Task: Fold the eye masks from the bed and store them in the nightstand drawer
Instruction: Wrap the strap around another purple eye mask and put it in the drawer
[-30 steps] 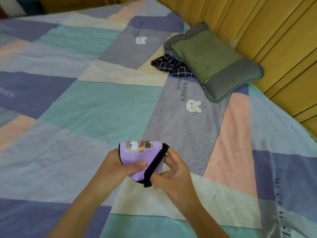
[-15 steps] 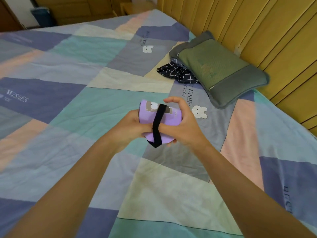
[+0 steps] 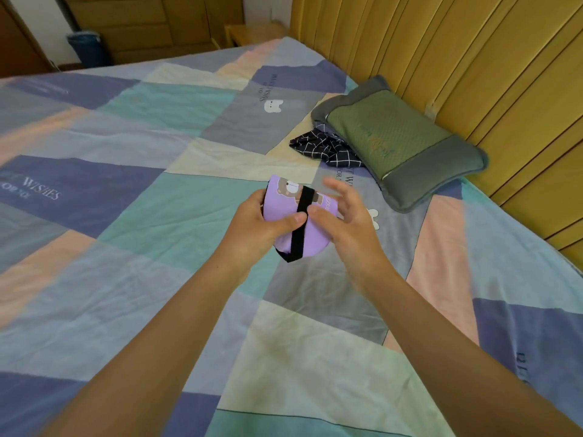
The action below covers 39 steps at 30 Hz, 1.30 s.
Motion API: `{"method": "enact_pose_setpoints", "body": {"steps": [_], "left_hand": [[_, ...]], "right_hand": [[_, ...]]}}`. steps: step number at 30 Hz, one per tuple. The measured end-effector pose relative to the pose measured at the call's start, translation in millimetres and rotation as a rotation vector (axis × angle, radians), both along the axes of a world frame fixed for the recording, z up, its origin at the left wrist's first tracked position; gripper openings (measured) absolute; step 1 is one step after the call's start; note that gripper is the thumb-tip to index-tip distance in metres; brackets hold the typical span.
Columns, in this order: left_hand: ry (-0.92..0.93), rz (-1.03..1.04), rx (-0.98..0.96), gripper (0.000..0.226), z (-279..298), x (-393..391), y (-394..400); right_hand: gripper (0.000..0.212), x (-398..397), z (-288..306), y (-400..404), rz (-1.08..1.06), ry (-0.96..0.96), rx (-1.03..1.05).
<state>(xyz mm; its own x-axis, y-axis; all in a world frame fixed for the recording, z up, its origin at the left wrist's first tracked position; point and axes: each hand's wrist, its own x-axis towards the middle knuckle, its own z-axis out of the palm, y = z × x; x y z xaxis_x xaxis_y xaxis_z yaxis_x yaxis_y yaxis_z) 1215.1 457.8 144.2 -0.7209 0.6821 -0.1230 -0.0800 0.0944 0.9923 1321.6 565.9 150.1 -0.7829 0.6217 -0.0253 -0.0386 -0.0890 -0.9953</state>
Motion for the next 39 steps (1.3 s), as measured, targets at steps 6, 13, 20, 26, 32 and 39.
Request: {"method": "enact_pose_setpoints", "body": {"steps": [6, 13, 20, 26, 32, 39], "left_hand": [[0.019, -0.1, -0.065, 0.032, 70.2, -19.5, -19.3], [0.24, -0.079, -0.09, 0.022, 213.3, -32.6, -48.4], [0.466, 0.053, -0.08, 0.019, 373.1, -27.2, -108.5], [0.671, 0.166, -0.007, 0.023, 479.1, 18.1, -168.8], [1.248, 0.601, -0.528, 0.044, 554.0, 83.1, -244.4], [1.441, 0.922, -1.067, 0.052, 588.0, 180.9, -362.6]], "right_hand": [[0.044, 3.3, 65.6, 3.3, 0.22, 0.111, 0.552], [0.035, -20.3, 189.6, -25.2, 0.303, 0.134, 0.679], [0.034, -30.0, 340.3, -65.7, 0.322, 0.314, 0.903], [0.036, -16.4, 440.6, -99.2, 0.405, 0.487, 0.947], [0.037, 10.3, 518.6, -139.5, 0.489, 0.623, 0.919], [0.037, 36.3, 560.3, -226.5, 0.662, 0.816, 0.874]]}}
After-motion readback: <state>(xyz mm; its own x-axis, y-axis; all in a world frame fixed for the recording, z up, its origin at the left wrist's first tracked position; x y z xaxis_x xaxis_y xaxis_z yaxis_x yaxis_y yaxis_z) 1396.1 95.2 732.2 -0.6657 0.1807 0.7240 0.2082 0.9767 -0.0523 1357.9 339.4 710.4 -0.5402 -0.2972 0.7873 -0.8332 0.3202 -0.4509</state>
